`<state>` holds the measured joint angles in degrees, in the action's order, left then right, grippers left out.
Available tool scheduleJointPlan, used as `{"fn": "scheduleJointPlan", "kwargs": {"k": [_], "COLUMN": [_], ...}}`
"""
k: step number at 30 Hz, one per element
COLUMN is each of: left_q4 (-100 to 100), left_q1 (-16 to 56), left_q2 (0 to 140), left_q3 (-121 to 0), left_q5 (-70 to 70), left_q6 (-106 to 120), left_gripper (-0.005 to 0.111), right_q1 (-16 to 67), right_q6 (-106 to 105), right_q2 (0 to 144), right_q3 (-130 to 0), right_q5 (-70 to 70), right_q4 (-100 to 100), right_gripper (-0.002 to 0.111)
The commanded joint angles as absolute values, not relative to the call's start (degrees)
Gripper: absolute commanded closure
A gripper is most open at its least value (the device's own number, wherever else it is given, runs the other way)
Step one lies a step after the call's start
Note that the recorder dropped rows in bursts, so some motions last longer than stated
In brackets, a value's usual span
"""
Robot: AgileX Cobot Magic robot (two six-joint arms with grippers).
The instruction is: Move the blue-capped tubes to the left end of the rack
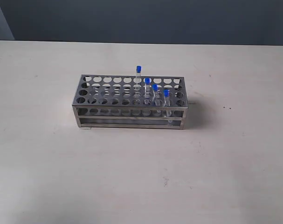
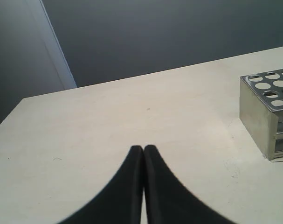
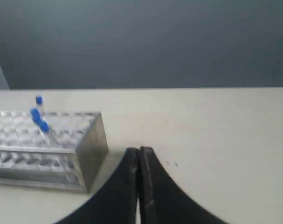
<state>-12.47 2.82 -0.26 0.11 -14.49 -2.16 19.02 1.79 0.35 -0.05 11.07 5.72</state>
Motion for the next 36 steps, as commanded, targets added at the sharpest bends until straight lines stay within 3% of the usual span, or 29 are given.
{"fn": "scheduleJointPlan", "kwargs": {"k": [1, 5, 12, 21, 23, 25, 27, 30, 36], "left_q4": [-12.8, -12.8, -12.8, -12.8, -12.8, -12.8, -12.8, -12.8, -12.8], "left_q1": [3.2, 3.2, 3.2, 3.2, 3.2, 3.2, 3.2, 3.2, 3.2], "left_q2": [0.0, 0.0, 0.0, 0.0, 0.0, 0.0, 0.0, 0.0, 0.0], "left_q3": [0.0, 0.0, 0.0, 0.0, 0.0, 0.0, 0.0, 0.0, 0.0], "left_q5": [-13.8, -13.8, -13.8, -13.8, -13.8, -13.8, -13.8, -13.8, -13.8], "left_q6": [-2.4, -2.4, -2.4, -2.4, -2.4, -2.4, -2.4, -2.4, -2.4], "left_gripper": [0.106, 0.106, 0.106, 0.106, 0.106, 0.106, 0.106, 0.106, 0.106], "right_q1": [18.7, 18.7, 18.7, 19.0, 19.4, 20.1, 20.8, 20.8, 20.9], "right_q6": [9.1, 9.6, 12.8, 29.6, 37.3, 36.4, 37.8, 36.3, 4.0], "right_q2": [0.0, 0.0, 0.0, 0.0, 0.0, 0.0, 1.1, 9.5, 37.5], "right_q3": [0.0, 0.0, 0.0, 0.0, 0.0, -3.8, -11.4, -23.1, -43.2], "right_q5": [-3.0, -10.3, -13.7, -18.9, -20.9, -16.8, -4.0, 17.0, 29.9], "right_q4": [21.2, 31.1, 31.6, 31.3, 23.7, 6.5, -11.7, -20.8, -11.1], "right_gripper": [0.109, 0.109, 0.109, 0.109, 0.109, 0.109, 0.109, 0.109, 0.109]}}
